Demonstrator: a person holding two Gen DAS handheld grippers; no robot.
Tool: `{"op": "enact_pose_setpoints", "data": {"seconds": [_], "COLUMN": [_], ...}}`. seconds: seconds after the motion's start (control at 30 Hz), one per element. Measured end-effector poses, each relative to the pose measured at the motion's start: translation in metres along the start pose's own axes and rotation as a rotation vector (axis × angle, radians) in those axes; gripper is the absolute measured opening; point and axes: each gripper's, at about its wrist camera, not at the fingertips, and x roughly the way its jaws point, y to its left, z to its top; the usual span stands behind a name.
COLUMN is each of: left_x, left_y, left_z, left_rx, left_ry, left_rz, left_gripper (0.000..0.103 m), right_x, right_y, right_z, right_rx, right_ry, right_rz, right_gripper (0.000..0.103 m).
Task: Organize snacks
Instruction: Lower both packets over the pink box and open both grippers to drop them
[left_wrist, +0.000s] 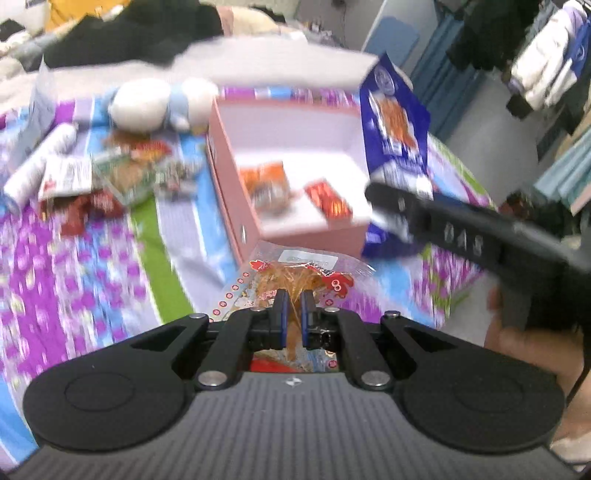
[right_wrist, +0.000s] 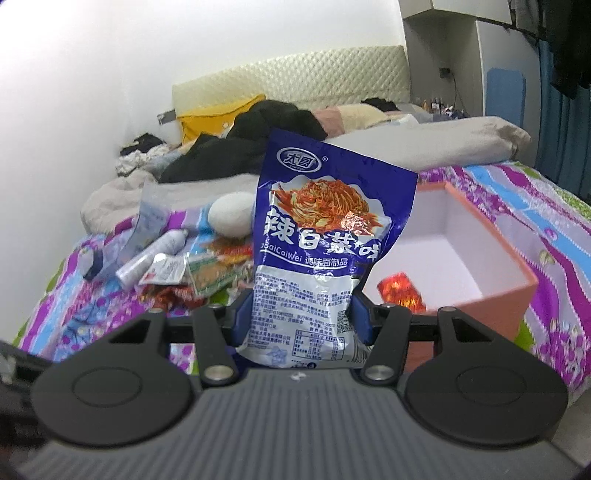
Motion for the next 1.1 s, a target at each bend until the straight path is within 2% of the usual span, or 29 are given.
{"op": "enact_pose_setpoints", "data": {"seconds": [0.17,0.3,0.4,0.6,0.73,0.83,1.1], "left_x": [0.008,0.021,0.038,0.093,0.13,0.154,0.176], "left_y": [-0.005,-0.012,-0.012,-0.003,0.004,0.006,0.015], "left_z": [0.059,0.102,0.13,0.17,0.183,0.188,0.186], "left_rx": [-0.01,0.002,-0.016,-0.112,-0.158,-0.15,-0.139], "left_ry": [-0.067,-0.102,-0.104,-0.037,0.027,0.062,0.114], "left_rz": [0.008,0.033,0.039,0.018,0.034,0.054,0.08], "left_gripper": [0.008,0.008,0.008,0.008,0.008,0.008,0.009], "right_x": [0.009,0.021,0.035,0.075,0.098,0.109,0.13], "right_y": [-0.009,-0.027,-0.039,-0.057,-0.067,-0.071,-0.077], "right_z": [0.026,0.045,0.055,0.064,0.066,0.065,0.054], "right_rx": [-0.039,-0.013,-0.006,-0.013,0.002,0.011,0.027], "right_ry": [-0.024,-0.039,-0.022,0.066,0.119,0.154,0.222], "right_rz": [-0.018,-0.049,-0.059,-0.081,-0.083,-0.092,-0.122], "right_gripper": [0.057,0.057,0.057,0.057,0.057,0.057,0.061]}}
